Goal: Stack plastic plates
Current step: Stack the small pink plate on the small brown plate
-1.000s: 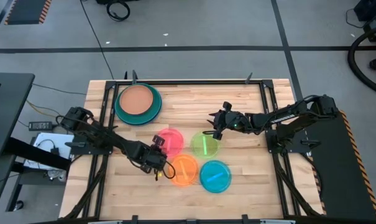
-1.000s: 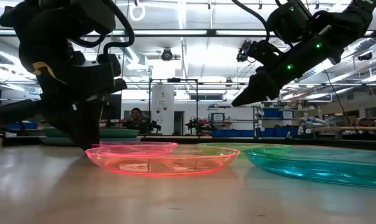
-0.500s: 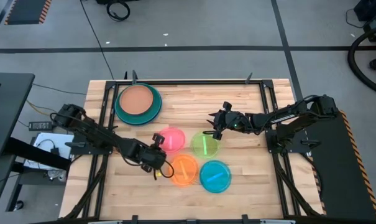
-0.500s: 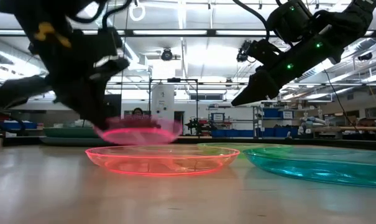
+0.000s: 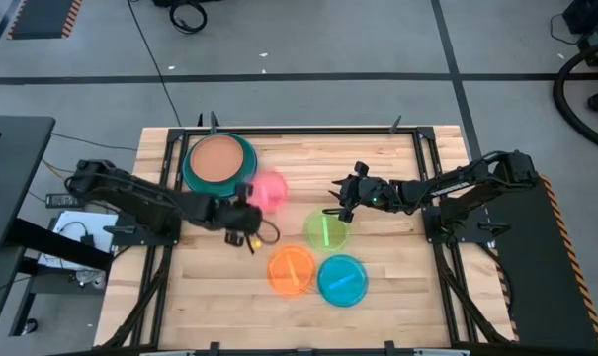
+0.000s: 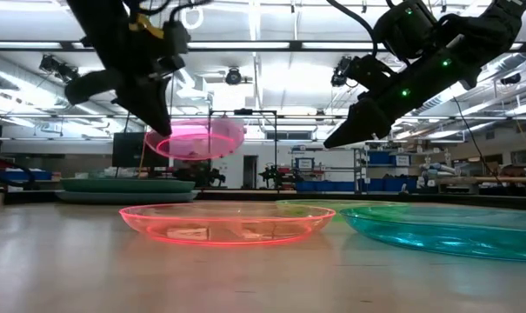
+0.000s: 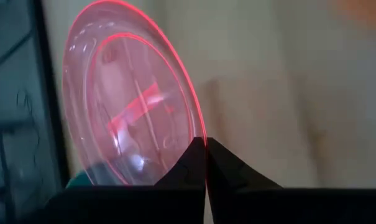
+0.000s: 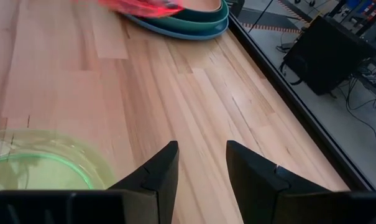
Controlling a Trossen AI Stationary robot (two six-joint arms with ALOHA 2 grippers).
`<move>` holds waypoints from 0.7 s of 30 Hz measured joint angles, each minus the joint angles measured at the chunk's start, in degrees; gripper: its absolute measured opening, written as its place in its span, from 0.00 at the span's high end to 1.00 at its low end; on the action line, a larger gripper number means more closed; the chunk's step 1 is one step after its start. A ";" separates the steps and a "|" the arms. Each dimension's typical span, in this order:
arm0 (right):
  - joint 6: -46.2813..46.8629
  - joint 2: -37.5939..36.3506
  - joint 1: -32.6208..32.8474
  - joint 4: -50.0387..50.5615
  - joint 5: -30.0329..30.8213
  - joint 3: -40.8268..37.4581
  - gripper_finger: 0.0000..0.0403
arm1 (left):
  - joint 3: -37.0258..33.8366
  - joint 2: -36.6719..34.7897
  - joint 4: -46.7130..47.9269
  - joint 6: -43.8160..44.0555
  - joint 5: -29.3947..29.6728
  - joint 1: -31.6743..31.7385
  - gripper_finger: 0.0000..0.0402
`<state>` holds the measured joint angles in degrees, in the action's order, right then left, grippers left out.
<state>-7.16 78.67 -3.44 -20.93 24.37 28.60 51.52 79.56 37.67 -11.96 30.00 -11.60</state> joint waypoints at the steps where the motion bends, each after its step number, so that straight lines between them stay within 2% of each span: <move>1: 0.00 0.00 0.00 0.01 -0.06 0.00 0.64 | -0.17 -0.70 1.00 -0.39 0.21 1.38 0.99; 8: -0.06 0.00 0.33 0.92 -0.45 0.02 0.64 | -0.32 -4.34 4.48 -2.51 0.40 11.98 0.99; 15: 0.15 0.00 0.55 0.32 -1.68 0.02 0.64 | -0.35 -4.18 7.51 -2.28 -1.77 21.63 0.99; 21: 1.56 0.00 1.09 0.35 -2.00 0.02 0.64 | -0.55 -4.18 9.37 1.75 -4.73 29.29 0.99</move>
<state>-5.59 78.67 -2.36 -20.58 22.37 28.62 50.97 75.37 47.04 -10.20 25.26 17.69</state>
